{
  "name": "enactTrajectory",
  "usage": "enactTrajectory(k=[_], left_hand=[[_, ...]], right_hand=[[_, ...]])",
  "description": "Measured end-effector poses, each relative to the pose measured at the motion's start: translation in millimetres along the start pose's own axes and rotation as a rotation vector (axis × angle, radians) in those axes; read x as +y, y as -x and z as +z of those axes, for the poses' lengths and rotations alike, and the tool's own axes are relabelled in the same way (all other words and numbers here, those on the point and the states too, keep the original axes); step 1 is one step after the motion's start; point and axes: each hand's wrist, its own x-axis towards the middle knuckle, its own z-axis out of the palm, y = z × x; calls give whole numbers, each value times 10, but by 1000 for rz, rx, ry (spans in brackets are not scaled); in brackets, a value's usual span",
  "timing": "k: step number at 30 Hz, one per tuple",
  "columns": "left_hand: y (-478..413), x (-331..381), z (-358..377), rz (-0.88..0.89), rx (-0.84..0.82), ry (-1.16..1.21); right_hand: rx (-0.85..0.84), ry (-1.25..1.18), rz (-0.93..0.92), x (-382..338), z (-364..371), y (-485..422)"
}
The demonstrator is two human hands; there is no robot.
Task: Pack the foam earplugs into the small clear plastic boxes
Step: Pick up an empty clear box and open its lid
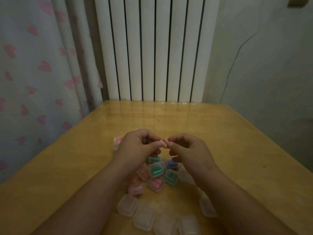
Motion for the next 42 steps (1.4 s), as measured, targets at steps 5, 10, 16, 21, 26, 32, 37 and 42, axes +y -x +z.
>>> enactTrajectory(k=[5,10,16,21,26,32,37,42], left_hand=[[-17,-15,0,23,17,-58],[-18,-27,8,42,0,-149],[29,-5,41,137,-30,-371],[177,53,186,210,-157,-475],[234,146,366,404,-404,-622],[290,179,474,482,-589,-756],[341,156,589,541,-726,-855],[328,145,568,498,-702,-783]], right_hand=[[-11,-26,17,-12,3,15],[-19,-136,79,-2,19,11],[2,-123,77,-43,-178,-75],[-23,31,101,5,-264,-134],[19,41,127,52,-339,-189],[24,49,127,117,-323,-241],[29,25,129,131,-309,-245],[39,40,135,140,-313,-240]])
